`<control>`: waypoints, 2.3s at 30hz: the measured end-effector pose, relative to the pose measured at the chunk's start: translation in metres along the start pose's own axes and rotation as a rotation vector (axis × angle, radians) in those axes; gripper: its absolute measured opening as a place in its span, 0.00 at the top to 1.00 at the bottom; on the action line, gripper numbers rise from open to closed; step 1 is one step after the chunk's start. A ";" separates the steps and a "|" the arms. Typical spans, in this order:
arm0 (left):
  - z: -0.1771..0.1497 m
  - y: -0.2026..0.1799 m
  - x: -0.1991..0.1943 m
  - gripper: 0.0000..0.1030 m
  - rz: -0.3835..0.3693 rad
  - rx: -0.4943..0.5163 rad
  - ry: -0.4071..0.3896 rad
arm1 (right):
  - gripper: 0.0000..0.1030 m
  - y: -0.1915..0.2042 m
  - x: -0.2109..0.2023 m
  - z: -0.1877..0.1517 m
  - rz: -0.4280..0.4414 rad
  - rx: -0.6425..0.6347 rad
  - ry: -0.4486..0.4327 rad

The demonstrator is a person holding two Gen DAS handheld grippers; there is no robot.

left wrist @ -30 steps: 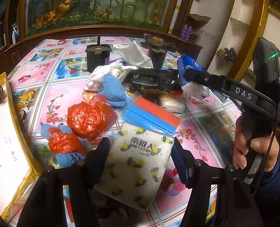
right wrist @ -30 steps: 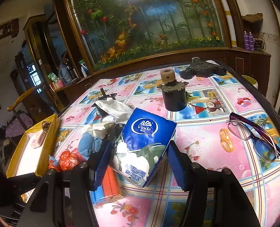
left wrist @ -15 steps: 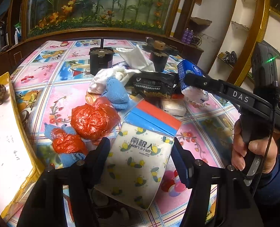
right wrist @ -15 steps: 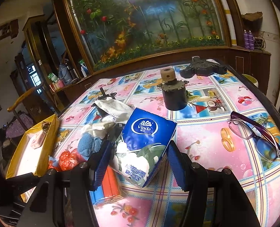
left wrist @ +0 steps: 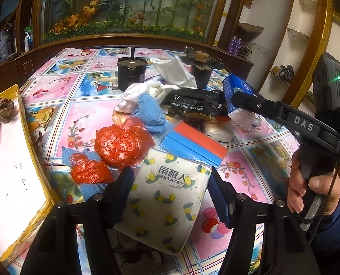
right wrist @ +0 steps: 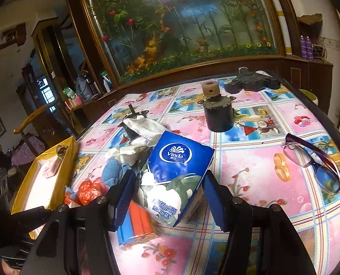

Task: Organize soft objects
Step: 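Carry the Vinda pack and lemon-print pack toward the white tray with both tools, then lower both packs into the tray and open both tools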

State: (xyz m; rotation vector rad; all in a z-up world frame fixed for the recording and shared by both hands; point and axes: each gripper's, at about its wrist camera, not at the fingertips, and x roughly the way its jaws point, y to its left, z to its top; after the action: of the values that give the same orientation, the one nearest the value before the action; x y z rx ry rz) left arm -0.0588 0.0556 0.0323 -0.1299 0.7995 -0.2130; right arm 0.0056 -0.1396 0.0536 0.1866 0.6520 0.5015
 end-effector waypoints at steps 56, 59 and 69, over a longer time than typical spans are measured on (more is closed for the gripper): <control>-0.006 0.184 -0.151 0.38 0.272 -0.278 -0.143 | 0.37 0.224 0.047 0.007 0.353 -0.237 0.295; 0.001 0.215 -0.146 0.38 0.311 -0.303 -0.099 | 0.37 0.253 0.066 0.007 0.370 -0.280 0.336; -0.010 0.253 -0.133 0.38 0.300 -0.350 -0.007 | 0.37 0.302 0.129 -0.014 0.357 -0.369 0.496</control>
State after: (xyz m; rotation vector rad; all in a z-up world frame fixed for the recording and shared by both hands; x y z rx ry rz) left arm -0.1201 0.3324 0.0687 -0.3364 0.8337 0.2127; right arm -0.0319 0.1864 0.0699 -0.1827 1.0004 1.0184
